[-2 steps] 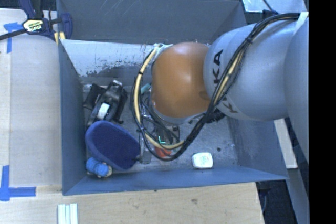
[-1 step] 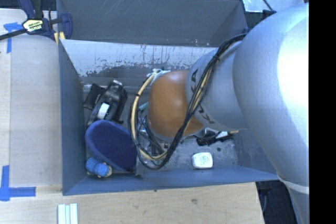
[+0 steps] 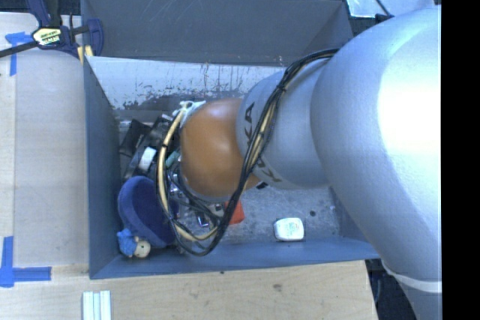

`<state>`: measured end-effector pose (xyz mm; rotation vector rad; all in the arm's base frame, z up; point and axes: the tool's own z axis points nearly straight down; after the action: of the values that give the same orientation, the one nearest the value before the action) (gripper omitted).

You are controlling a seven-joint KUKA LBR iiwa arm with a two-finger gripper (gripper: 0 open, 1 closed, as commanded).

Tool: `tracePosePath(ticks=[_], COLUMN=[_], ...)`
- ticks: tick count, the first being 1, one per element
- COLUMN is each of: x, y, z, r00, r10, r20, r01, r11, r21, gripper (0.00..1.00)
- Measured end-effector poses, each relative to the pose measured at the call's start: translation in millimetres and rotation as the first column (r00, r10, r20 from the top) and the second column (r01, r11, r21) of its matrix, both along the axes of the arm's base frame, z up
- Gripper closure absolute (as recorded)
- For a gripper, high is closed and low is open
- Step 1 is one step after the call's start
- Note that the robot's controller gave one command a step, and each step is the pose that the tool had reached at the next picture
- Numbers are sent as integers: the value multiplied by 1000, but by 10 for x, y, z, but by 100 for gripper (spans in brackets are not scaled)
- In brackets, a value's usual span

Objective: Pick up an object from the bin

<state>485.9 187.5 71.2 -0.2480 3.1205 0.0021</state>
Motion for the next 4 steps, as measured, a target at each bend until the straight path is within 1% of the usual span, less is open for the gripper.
tracePosePath(ticks=[1,2,3,4], x=[13,69,11,261], y=[-19,-25,-23,529], z=[14,784,1881,871], r00=[1000,1000,1000,995], r10=[-5,5,14,-94], r20=[1,-2,0,-15], r01=[5,-5,-14,94], r11=[1000,1000,1000,996], r21=[-1,0,1,-3], gripper=[100,100,100,100])
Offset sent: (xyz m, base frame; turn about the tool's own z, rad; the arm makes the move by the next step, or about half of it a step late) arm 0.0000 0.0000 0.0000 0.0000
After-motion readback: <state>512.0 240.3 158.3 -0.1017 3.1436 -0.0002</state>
